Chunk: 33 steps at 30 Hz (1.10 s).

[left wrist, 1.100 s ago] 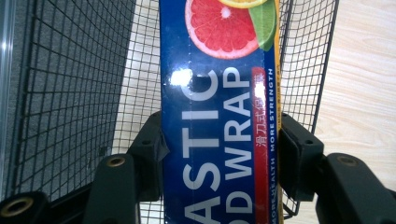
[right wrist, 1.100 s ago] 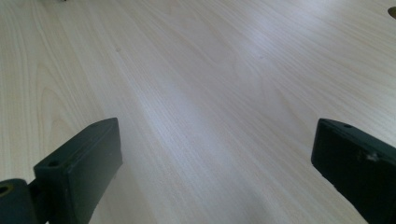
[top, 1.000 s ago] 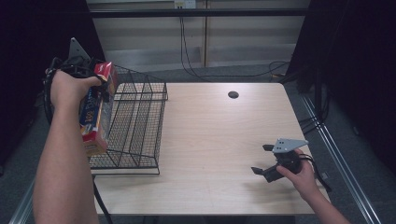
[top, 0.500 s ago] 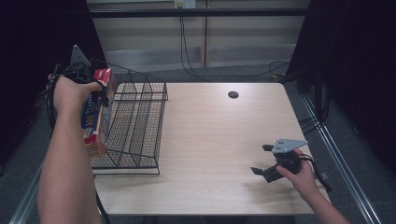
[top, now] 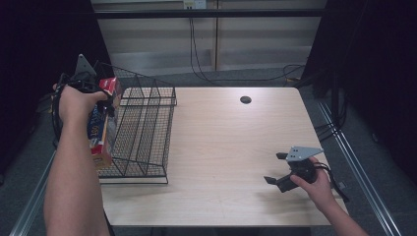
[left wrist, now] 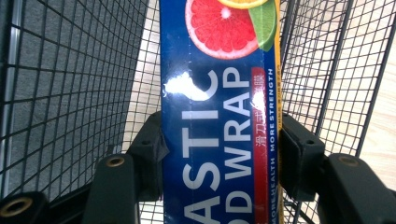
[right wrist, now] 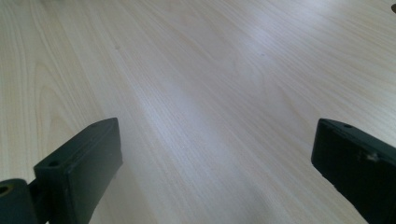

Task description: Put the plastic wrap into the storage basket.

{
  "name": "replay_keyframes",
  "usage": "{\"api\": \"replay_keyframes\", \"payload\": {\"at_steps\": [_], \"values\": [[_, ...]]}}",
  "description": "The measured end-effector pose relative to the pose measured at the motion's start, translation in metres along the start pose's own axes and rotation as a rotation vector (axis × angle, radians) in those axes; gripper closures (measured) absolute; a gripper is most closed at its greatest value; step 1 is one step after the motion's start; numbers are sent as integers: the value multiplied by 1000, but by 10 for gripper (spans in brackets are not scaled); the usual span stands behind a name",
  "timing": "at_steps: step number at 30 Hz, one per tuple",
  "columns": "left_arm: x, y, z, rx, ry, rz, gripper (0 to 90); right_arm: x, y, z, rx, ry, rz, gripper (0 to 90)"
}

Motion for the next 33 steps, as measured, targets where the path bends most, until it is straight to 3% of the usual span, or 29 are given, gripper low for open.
{"api": "replay_keyframes", "payload": {"at_steps": [2, 8, 9, 10, 11, 15, 17, 19, 21, 22, 28, 33], "values": [[1, -2, 0, 18, -18, 6, 438, 0, 0, 0, -2, 1, -3, 17], [2, -6, 1, 4, -10, 4, 436, 0, -1, 0, -4, 2, -7, 17], [3, -6, 1, 24, -13, -2, 436, 0, 0, 0, -3, 3, -2, 17], [3, -11, 1, -14, 6, 1, 435, 0, 0, 0, -2, 3, -3, 17], [3, -11, 1, -14, 6, 1, 434, 0, 0, 0, -2, 3, -3, 17], [6, -9, 1, 29, -16, -4, 433, 0, 0, 0, -3, 1, -2, 17], [6, -10, 0, 9, 4, -4, 432, 0, -1, 0, -3, 3, -10, 17], [8, -11, 0, 23, -7, -3, 431, 0, -1, 0, -4, 6, -7, 17], [8, -15, 1, -11, 23, 3, 430, 1, -1, 0, 1, 6, -2, 17], [9, -16, 1, -19, 13, 12, 429, 1, -1, 0, -3, 7, -8, 17], [12, -15, 0, 29, 3, 5, 427, 1, -1, 0, 2, 6, 2, 17], [13, -17, 0, 26, 18, 8, 423, 1, -2, -1, 1, 5, -2, 17]]}}
Point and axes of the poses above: each handheld gripper's, and its own axes: y roughly backward along the jaws, z roughly out of its top, x roughly to its left, the point moved 3 cm from there along -y, roughly forward along the jaws, and after that the axes turned 15 degrees about -z, right-handed, at the moved point
